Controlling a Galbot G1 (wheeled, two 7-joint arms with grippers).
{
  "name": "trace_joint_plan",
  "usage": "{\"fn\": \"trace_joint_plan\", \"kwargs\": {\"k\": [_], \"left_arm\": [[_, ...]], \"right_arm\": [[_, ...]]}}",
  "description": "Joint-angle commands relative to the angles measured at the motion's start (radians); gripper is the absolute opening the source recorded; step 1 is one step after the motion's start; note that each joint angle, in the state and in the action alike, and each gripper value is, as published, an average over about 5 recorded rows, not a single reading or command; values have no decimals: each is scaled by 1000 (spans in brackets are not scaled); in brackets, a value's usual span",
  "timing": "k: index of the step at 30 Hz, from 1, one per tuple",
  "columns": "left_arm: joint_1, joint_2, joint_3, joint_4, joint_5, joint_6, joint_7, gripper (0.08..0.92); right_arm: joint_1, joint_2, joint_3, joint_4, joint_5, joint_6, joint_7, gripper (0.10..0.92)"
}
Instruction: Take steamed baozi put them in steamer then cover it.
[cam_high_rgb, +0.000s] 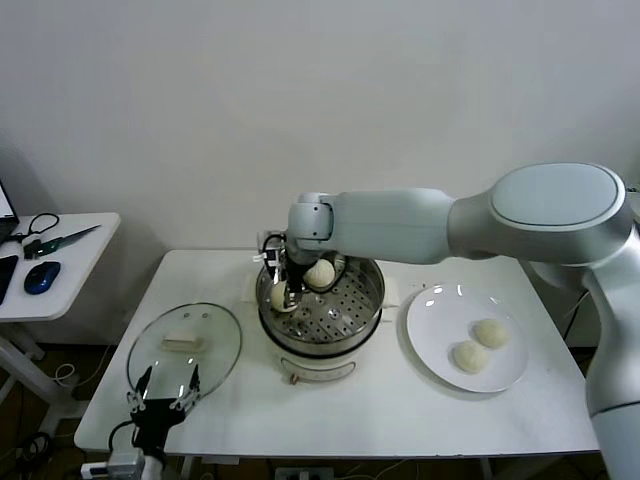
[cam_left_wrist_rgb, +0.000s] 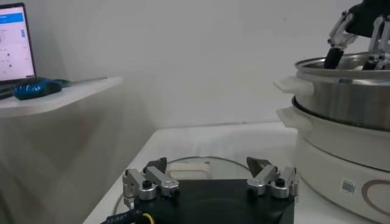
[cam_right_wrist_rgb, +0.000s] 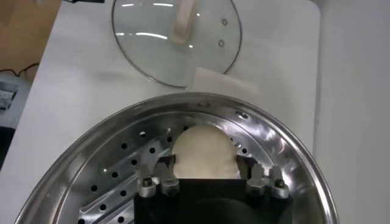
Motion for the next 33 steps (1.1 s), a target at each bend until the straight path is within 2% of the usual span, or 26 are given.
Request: {"fn": "trace_joint_plan", "kwargs": {"k": [1,7,10,15,18,22,33], "left_arm": [[2,-1,1,-1,4,0,0,823],[5,-3,3,-6,7,1,2,823],[6,-1,3,-5,7,0,3,823],[2,1,7,-2,7,-1,5,823],[0,-3,7,-4,7,1,5,823],[5,-9,5,-12,8,2,6,823],[14,-21,8,-9,25,1,5,823]], "right_arm": [[107,-77,-18,43,-28,75,-94,803],[346,-329,-152,134,-47,242,-360,822],[457,-484,-253,227,-77,281,-419,823],[513,-714,-415,378,-245,280,-390,823],[465,-820,-470,408,-362,265,-342,823],[294,-920,-399,405,-459,227,-269,823],[-170,-941,-18,290,-587,167,-187,823]]}}
